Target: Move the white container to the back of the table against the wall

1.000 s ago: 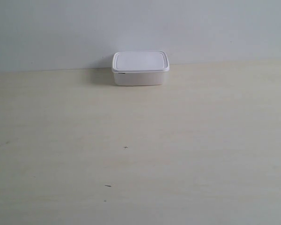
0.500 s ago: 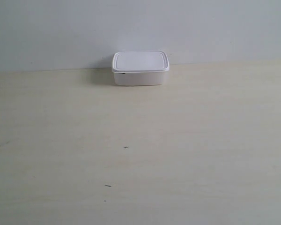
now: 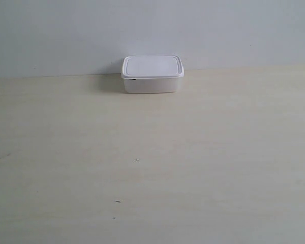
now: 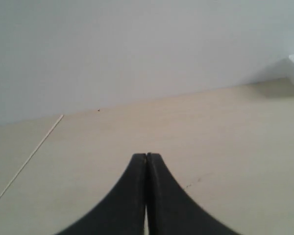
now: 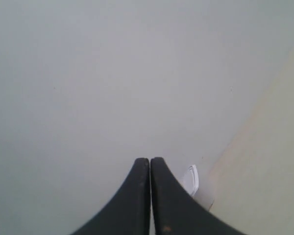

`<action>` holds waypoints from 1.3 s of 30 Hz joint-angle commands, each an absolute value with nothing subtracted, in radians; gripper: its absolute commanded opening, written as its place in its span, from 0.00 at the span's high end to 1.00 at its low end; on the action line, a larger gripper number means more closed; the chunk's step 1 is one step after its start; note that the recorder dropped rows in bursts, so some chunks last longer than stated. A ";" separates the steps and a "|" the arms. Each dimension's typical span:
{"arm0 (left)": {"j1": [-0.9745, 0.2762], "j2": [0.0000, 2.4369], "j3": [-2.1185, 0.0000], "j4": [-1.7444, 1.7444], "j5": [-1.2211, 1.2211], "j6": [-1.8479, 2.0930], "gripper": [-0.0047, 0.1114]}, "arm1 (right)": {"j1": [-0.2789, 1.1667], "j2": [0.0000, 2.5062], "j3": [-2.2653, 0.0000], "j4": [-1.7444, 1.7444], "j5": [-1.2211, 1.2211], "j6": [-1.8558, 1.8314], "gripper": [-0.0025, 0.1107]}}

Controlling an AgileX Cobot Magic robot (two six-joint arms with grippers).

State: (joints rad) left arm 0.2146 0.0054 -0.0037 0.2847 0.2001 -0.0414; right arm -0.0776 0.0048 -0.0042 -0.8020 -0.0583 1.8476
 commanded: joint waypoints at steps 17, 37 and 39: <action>0.210 0.000 0.000 0.250 0.386 0.183 0.96 | -0.082 0.000 0.000 -0.660 0.346 1.330 0.98; 0.210 0.000 0.000 0.250 0.386 0.413 0.96 | -0.082 0.000 0.000 -0.660 0.343 0.989 0.98; 0.210 0.000 0.000 0.250 0.386 0.413 0.96 | -0.082 0.000 0.000 -0.660 0.343 0.894 0.98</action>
State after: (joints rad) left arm 0.2146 0.0054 -0.0037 0.2624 0.3878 0.4112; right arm -0.0776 0.0048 -0.0042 -0.6603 0.3428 1.0658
